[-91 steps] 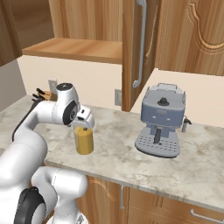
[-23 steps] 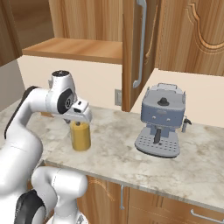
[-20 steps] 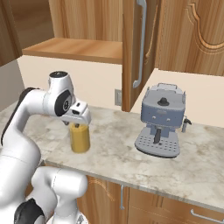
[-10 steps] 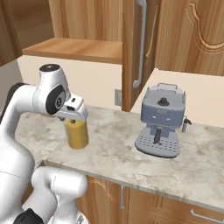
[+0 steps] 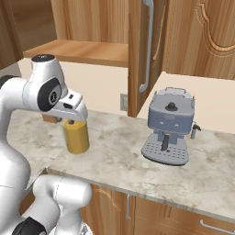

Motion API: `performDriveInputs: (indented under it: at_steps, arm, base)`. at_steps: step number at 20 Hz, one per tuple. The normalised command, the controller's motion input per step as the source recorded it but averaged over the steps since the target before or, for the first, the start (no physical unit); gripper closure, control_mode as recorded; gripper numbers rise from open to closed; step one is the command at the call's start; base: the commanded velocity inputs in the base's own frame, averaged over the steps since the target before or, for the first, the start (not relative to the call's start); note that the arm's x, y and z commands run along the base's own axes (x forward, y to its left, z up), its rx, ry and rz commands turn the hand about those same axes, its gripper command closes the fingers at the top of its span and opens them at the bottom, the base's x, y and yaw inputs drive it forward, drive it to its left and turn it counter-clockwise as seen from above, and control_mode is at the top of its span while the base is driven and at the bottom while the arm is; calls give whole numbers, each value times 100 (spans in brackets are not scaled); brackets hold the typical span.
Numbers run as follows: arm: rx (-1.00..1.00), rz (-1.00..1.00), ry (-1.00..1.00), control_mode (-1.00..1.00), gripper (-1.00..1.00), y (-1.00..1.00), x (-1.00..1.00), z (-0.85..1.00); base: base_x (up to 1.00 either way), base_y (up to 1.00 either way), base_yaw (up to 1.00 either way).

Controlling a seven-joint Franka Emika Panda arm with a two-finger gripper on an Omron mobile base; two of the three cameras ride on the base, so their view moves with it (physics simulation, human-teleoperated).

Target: There is a tray on the dining counter. Grab the cup, mug, and pitcher and place them on the tray. The pitcher may be placed next to the tray if it cannot fit the tray.

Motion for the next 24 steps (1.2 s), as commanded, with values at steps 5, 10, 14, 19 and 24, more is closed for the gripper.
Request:
performDriveInputs:
  at_steps: [5, 10, 14, 19, 24]
  arm:
    - [0, 0, 3, -100, 100, 0, -32, 10]
    - [0, 0, 0, 100, 100, -1, -9, 0]
    - [0, 0, 0, 100, 100, 0, 0, 0]
    - [0, 0, 0, 100, 100, 0, 0, 0]
    - [0, 0, 0, 100, 100, 0, 0, 0]
  base:
    - [0, 0, 0]
    - [-29, -3, 0]
    - [-83, -10, 0]
    - [-41, -2, -23]
    - [0, 0, -67]
